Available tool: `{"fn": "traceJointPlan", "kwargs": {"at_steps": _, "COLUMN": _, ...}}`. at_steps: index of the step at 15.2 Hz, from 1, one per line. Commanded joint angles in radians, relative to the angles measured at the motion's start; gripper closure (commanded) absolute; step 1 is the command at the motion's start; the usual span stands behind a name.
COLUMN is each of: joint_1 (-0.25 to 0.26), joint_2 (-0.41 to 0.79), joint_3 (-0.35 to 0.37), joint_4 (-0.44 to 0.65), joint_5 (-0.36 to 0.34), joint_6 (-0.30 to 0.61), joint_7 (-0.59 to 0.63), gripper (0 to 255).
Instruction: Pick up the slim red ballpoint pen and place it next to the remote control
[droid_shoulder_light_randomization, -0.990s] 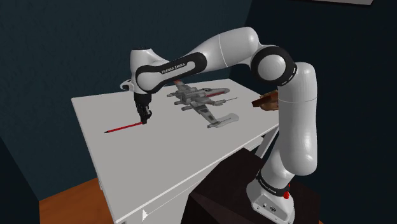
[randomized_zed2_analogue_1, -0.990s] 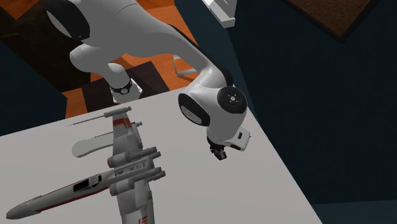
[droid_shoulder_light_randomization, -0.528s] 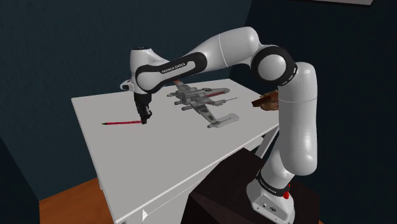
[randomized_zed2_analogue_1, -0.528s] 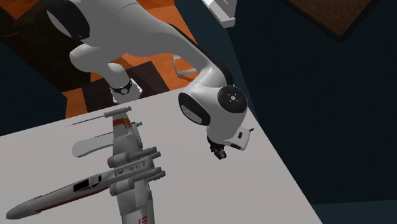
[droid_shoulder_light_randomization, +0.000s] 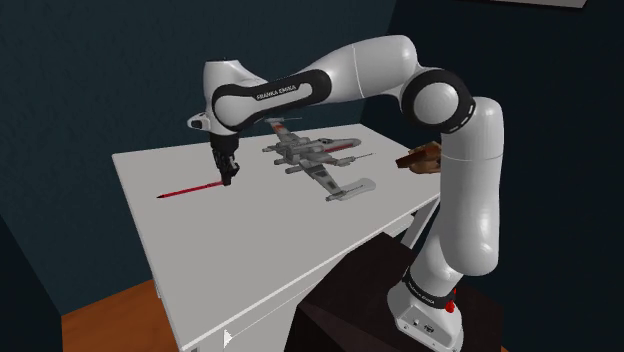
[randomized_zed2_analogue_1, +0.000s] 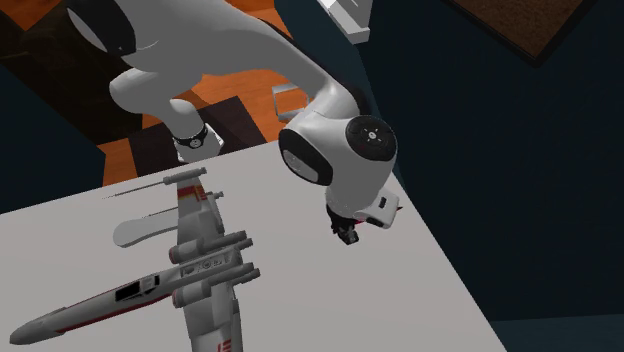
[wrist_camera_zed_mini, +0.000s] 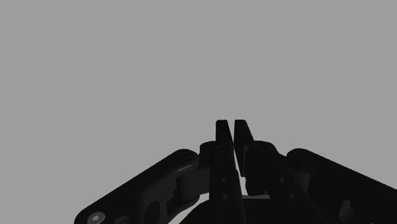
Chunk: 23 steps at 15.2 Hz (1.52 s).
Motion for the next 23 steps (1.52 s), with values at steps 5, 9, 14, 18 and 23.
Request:
{"fn": "traceJointPlan", "kwargs": {"at_steps": 5, "joint_1": -0.001, "joint_2": -0.023, "joint_3": 0.002, "joint_4": 0.049, "joint_5": 0.005, "joint_6": -0.072, "joint_7": -0.005, "gripper": 255}}
{"fn": "traceJointPlan", "kwargs": {"at_steps": 9, "joint_1": -0.016, "joint_2": -0.059, "joint_3": -0.002, "joint_4": 0.034, "joint_5": 0.012, "joint_6": -0.093, "joint_7": -0.025, "gripper": 255}}
{"fn": "traceJointPlan", "kwargs": {"at_steps": 14, "joint_1": -0.084, "joint_2": -0.179, "joint_3": -0.031, "joint_4": -0.135, "joint_5": 0.031, "joint_6": -0.039, "joint_7": -0.121, "gripper": 255}}
{"fn": "traceJointPlan", "kwargs": {"at_steps": 18, "joint_1": -0.135, "joint_2": -0.259, "joint_3": -0.061, "joint_4": -0.243, "joint_5": 0.041, "joint_6": -0.009, "joint_7": -0.204, "gripper": 255}}
{"fn": "traceJointPlan", "kwargs": {"at_steps": 23, "joint_1": -0.195, "joint_2": -0.34, "joint_3": -0.109, "joint_4": -0.349, "joint_5": 0.046, "joint_6": 0.019, "joint_7": -0.313, "gripper": 255}}
